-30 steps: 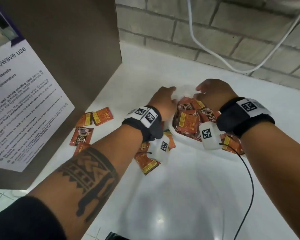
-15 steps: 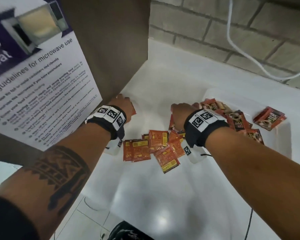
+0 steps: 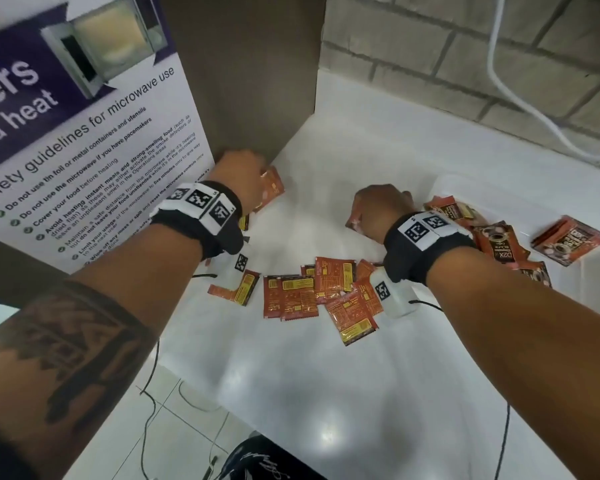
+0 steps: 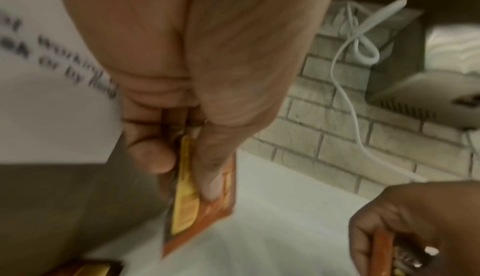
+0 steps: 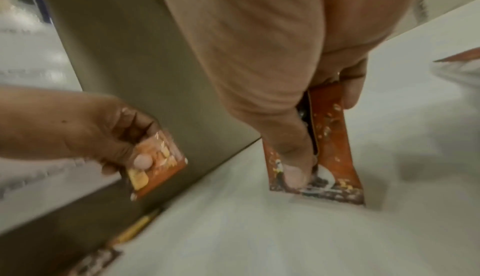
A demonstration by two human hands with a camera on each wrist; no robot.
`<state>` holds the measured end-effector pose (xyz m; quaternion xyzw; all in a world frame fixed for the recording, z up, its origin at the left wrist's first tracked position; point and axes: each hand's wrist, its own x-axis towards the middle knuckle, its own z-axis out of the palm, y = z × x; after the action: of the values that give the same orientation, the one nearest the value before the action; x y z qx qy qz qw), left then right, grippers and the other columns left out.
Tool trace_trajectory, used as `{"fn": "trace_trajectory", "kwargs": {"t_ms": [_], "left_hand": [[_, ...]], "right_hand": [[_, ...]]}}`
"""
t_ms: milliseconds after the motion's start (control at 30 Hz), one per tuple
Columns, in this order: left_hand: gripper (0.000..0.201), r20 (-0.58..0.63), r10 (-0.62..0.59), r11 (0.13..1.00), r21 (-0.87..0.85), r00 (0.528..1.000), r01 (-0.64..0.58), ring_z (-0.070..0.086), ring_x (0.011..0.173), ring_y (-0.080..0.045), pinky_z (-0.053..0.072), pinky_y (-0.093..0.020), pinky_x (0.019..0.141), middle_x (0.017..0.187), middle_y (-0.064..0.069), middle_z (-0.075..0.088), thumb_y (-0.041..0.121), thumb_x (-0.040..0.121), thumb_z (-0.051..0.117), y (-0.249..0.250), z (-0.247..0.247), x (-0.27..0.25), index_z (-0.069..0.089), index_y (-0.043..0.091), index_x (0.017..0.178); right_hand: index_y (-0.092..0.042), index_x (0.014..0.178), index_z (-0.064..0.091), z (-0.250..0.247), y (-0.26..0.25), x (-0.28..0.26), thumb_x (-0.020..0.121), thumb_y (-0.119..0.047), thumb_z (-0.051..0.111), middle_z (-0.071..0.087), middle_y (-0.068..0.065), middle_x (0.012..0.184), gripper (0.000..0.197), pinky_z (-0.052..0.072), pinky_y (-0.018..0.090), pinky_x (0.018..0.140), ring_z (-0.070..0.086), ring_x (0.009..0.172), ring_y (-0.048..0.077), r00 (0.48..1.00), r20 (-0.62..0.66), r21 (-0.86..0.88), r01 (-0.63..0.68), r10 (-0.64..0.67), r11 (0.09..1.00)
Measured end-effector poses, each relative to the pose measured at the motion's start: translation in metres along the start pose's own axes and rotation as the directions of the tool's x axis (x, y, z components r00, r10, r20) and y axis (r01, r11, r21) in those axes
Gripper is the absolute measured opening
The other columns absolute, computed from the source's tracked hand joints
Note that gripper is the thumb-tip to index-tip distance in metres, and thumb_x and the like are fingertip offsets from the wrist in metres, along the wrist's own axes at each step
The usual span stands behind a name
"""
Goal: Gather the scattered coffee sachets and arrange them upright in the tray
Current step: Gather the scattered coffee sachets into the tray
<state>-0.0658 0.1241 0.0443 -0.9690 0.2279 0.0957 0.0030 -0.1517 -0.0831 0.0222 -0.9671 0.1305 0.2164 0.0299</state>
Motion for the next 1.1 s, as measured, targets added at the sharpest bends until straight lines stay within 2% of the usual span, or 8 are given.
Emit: {"fn": "trace_trajectory", "kwargs": {"t_ms": [100,200,333,400,467,633,800,1100], "left_hand": [[0.033,0.155,-0.04,0.998,0.055,0.987,0.032,0.063,0.106,-0.03,0.05,-0.035,0.086,0.116,-0.013,0.066,0.018,0.089,0.071,-0.009,-0.002,-0.01,0.063,0.005,0.118],[0.023,0.344,-0.116,0.987,0.141,0.932,0.071,0.062,0.092,-0.025,0.048,-0.031,0.073,0.103,-0.009,0.066,0.015,0.089,0.07,-0.014,0.018,-0.02,0.063,0.003,0.108],[0.024,0.416,-0.075,0.989,0.148,0.906,0.014,0.063,0.104,-0.023,0.051,-0.032,0.093,0.106,0.001,0.063,0.023,0.093,0.065,-0.015,0.04,-0.025,0.066,0.01,0.112],[0.016,0.435,-0.025,0.984,0.17,0.9,-0.054,0.062,0.102,-0.019,0.05,-0.027,0.093,0.108,-0.003,0.064,0.024,0.099,0.055,-0.008,0.04,-0.029,0.064,0.015,0.11],[0.018,0.369,0.006,0.989,0.137,0.929,-0.06,0.061,0.095,-0.018,0.05,-0.026,0.088,0.108,-0.004,0.064,0.024,0.1,0.053,-0.003,0.041,-0.027,0.062,0.013,0.111],[0.041,0.243,0.02,1.0,-0.008,0.97,-0.018,0.057,0.119,-0.024,0.049,-0.033,0.099,0.132,-0.011,0.057,0.019,0.096,0.06,0.003,0.039,-0.018,0.055,0.01,0.136],[0.048,0.242,-0.01,0.995,-0.089,0.97,0.032,0.058,0.113,-0.027,0.049,-0.039,0.099,0.133,-0.011,0.047,0.024,0.085,0.077,0.003,0.042,-0.01,0.056,0.009,0.126],[0.049,0.059,-0.072,0.933,-0.349,0.996,0.088,0.062,0.099,-0.023,0.051,-0.033,0.088,0.118,-0.006,0.066,0.011,0.083,0.077,0.003,0.036,-0.006,0.055,0.019,0.126]], "right_hand": [[-0.016,0.103,0.074,-0.013,-0.007,-0.009,0.086,-0.022,0.073,0.067,-0.003,0.103,0.018,0.051,0.028,0.078,0.063,0.095,0.02,0.992,-0.05,0.182,0.119,-0.112,0.976],[-0.02,0.102,0.075,-0.017,-0.021,-0.023,0.087,-0.018,0.076,0.071,-0.005,0.098,0.016,0.047,0.019,0.064,0.068,0.084,0.014,0.968,0.076,0.254,0.213,-0.239,0.943],[-0.015,0.111,0.075,-0.007,-0.028,-0.033,0.086,-0.024,0.077,0.075,0.004,0.104,0.027,0.042,0.016,0.056,0.067,0.088,0.017,0.909,0.289,0.091,0.286,-0.3,0.954],[-0.013,0.114,0.074,0.0,-0.027,-0.034,0.085,-0.029,0.078,0.074,0.005,0.106,0.033,0.04,0.017,0.054,0.064,0.087,0.017,0.902,0.317,0.048,0.295,-0.294,0.954],[-0.01,0.117,0.071,0.006,-0.027,-0.036,0.085,-0.032,0.078,0.073,0.005,0.106,0.04,0.039,0.017,0.056,0.062,0.087,0.017,0.901,0.337,0.018,0.285,-0.275,0.958],[-0.01,0.113,0.071,0.017,-0.029,-0.039,0.08,-0.036,0.082,0.067,0.001,0.104,0.044,0.042,0.023,0.064,0.059,0.091,0.018,0.924,0.288,-0.021,0.27,-0.253,0.963],[-0.012,0.104,0.072,0.029,-0.031,-0.035,0.07,-0.036,0.088,0.069,0.003,0.104,0.044,0.053,0.032,0.083,0.065,0.096,0.022,0.954,0.246,-0.027,0.186,-0.173,0.982],[-0.007,0.126,0.049,0.025,-0.026,-0.038,0.075,-0.013,0.085,0.063,0.009,0.111,0.063,0.046,0.031,0.073,0.061,0.1,0.025,0.98,0.104,0.155,0.154,-0.171,0.976]]}}
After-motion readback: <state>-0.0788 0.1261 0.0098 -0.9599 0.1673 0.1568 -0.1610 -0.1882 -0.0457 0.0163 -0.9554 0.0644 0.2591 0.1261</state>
